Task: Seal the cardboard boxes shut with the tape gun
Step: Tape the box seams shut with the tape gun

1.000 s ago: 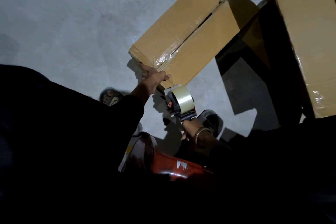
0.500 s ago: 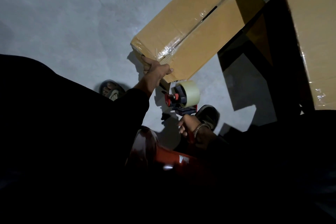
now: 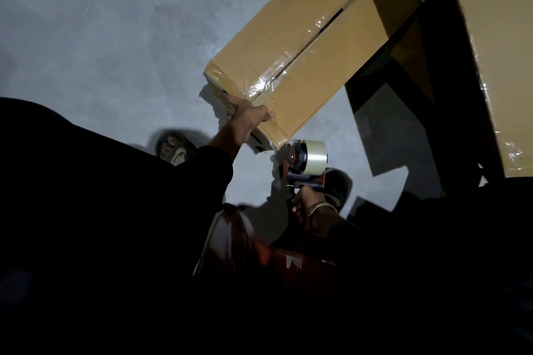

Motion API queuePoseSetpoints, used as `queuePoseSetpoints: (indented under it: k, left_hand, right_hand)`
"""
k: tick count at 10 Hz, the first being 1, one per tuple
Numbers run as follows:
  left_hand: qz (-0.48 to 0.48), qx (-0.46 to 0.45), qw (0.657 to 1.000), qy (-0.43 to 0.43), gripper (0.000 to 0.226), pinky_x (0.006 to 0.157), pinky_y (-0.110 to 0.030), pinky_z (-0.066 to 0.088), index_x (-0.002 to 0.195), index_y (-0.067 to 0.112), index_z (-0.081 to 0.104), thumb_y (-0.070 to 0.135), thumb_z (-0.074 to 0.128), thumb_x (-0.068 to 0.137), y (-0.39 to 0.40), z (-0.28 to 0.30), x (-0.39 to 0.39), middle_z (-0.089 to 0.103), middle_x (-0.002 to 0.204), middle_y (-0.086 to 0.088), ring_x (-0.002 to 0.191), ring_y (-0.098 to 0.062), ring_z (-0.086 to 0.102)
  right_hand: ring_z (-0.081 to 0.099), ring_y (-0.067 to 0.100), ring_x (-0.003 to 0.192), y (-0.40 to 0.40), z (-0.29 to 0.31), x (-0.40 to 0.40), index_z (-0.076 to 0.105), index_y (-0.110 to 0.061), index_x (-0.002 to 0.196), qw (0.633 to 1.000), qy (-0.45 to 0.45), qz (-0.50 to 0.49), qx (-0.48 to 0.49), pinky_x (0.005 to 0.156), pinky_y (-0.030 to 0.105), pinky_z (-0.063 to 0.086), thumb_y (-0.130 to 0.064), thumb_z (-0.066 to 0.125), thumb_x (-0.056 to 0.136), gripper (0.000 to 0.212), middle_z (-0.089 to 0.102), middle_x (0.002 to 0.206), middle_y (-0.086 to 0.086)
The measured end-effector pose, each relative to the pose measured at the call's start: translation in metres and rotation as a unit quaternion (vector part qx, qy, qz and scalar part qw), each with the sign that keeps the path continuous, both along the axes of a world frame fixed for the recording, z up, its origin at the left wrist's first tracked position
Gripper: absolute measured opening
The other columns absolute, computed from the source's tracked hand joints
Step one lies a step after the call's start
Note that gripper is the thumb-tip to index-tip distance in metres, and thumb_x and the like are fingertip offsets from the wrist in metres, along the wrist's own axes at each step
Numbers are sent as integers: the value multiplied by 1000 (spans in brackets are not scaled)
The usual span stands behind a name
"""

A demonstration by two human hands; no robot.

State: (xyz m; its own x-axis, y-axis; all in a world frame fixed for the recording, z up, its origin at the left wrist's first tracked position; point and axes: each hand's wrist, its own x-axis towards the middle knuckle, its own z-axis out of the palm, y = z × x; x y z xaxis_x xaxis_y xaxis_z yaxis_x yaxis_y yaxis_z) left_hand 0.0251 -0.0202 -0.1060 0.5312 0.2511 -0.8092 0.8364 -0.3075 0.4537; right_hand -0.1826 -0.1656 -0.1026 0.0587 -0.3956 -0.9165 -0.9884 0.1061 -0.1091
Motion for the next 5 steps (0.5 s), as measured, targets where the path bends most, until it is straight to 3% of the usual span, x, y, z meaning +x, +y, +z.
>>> queuePoseSetpoints:
  k: [1, 2, 3, 4, 5]
  left_hand:
    - [20, -59, 998, 31, 121, 123, -42, 26, 161, 8, -14, 31, 80, 88, 0, 2, -8, 33, 151, -3, 141, -24, 32]
    - [57, -81, 995, 24, 119, 122, -39, 21, 163, 8, -12, 34, 79, 90, -8, 12, -21, 16, 169, -8, 151, -26, 23]
    - [110, -12, 992, -53, 116, 115, -42, 35, 162, 9, -9, 36, 78, 91, -19, 39, -49, 14, 167, -14, 151, -37, 27]
    - [188, -76, 977, -61, 89, 117, -45, 33, 162, 9, 6, 40, 63, 101, -33, 64, -69, 28, 160, -18, 151, -39, 29]
    - [-171, -6, 985, 37, 50, 119, -57, 27, 160, 11, 34, 23, 39, 111, -49, 111, -93, 55, 141, -17, 147, -41, 37]
  right_hand:
    - [48, 24, 37, -8, 15, 13, 63, 3, 68, 998, -53, -34, -11, 44, 22, 34, -8, 53, 76, 17, 54, 49, 16]
    - [58, 28, 43, -17, 25, 25, 67, 3, 77, 992, -104, -57, -48, 43, 23, 41, -12, 55, 76, 19, 62, 60, 17]
    - [72, 33, 64, -39, 42, 42, 70, -10, 69, 975, -150, 4, -166, 61, 36, 60, -40, 57, 65, 33, 72, 64, 7]
    - [72, 32, 73, -53, 48, 58, 71, -10, 70, 959, -174, 45, -218, 74, 43, 61, -54, 48, 57, 51, 72, 65, 8]
    - [71, 33, 84, -57, 65, 97, 76, -8, 77, 935, -242, 86, -243, 79, 41, 59, -54, 52, 62, 54, 75, 75, 11]
